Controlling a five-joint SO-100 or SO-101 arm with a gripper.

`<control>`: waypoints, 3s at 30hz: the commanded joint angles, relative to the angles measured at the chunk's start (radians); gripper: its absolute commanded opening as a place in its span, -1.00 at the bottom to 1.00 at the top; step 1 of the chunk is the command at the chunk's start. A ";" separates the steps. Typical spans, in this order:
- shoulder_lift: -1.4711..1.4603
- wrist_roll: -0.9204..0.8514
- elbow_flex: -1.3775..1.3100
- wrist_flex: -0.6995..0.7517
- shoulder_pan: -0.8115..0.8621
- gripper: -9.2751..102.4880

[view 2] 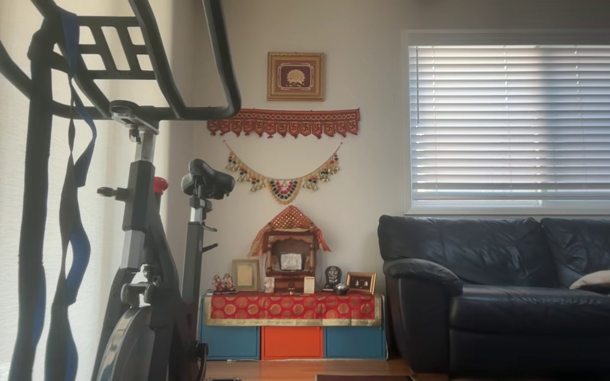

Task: Sort medicines into box.

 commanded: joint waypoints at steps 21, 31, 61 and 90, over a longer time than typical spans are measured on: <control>0.572 -0.137 0.482 0.035 0.078 -0.81; 0.726 -0.377 0.813 -0.081 0.245 -0.82; 0.956 -1.046 1.272 -0.307 0.600 -0.81; 1.098 -1.253 1.509 -0.486 0.630 -0.81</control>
